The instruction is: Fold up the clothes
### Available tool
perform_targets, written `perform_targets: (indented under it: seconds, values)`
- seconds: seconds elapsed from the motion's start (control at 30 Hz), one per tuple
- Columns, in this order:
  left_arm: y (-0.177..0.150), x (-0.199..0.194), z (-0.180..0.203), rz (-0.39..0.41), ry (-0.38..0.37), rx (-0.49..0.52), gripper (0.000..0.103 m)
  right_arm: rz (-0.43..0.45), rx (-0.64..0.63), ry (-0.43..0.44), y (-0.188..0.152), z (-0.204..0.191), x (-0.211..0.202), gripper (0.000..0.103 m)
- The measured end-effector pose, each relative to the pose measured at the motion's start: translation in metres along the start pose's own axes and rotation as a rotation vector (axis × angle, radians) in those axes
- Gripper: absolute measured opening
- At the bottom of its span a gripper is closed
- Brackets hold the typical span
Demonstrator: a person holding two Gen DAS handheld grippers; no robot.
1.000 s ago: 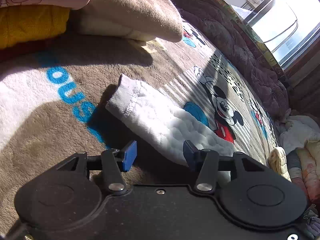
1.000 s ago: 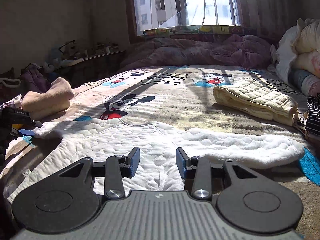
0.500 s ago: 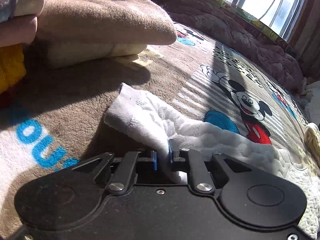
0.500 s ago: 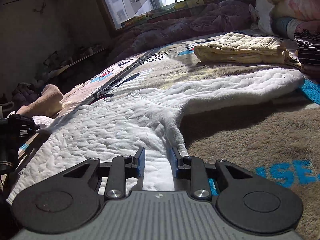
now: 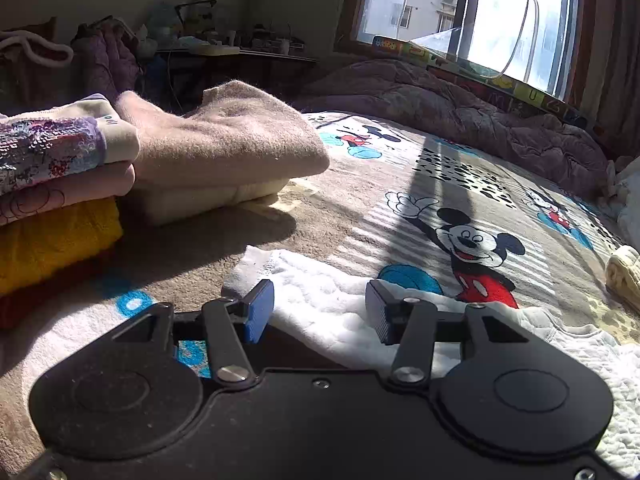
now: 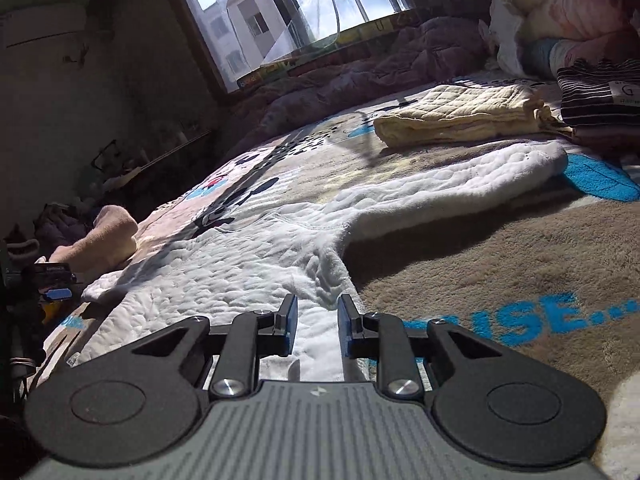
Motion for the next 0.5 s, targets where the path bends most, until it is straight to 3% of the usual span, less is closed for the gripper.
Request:
perform_targets:
  seconds: [0.1,0.2,0.27,0.3,0.37,0.43,0.5]
  values:
    - [-0.011,-0.013,0.048,-0.051,-0.277,0.035,0.046,0.026,0.017,-0.006,0.014,0.002,0.0,0.024]
    - [-0.03,-0.014,0.09,-0.104,-0.425,0.126,0.044,0.035,0.151,-0.057,0.037,0.022,0.015,0.024]
    - [-0.041,-0.01,0.106,-0.13,-0.435,0.173,0.043,0.011,0.328,-0.137,0.05,0.051,0.029,0.031]
    - [-0.046,-0.007,0.113,-0.143,-0.44,0.194,0.043,0.019,0.456,-0.128,0.051,0.069,0.035,0.041]
    - [-0.052,-0.003,0.116,-0.164,-0.451,0.198,0.043,0.036,0.712,-0.104,0.053,0.106,0.047,0.044]
    - [-0.053,0.002,0.118,-0.17,-0.454,0.207,0.043,0.087,0.779,-0.128,0.059,0.128,0.056,0.055]
    - [-0.054,0.009,0.114,-0.186,-0.454,0.201,0.043,0.111,0.789,-0.156,0.066,0.145,0.067,0.052]
Point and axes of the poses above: each gripper's, at about its wrist camera, not at the fingertips, and x roughly the way its jaws point, z to its right, y to its top, the point moved 4 cm from there along x, roughly the way its jaws point, and after that the axes turned 2 degrees about x, right-handed, at the moved point
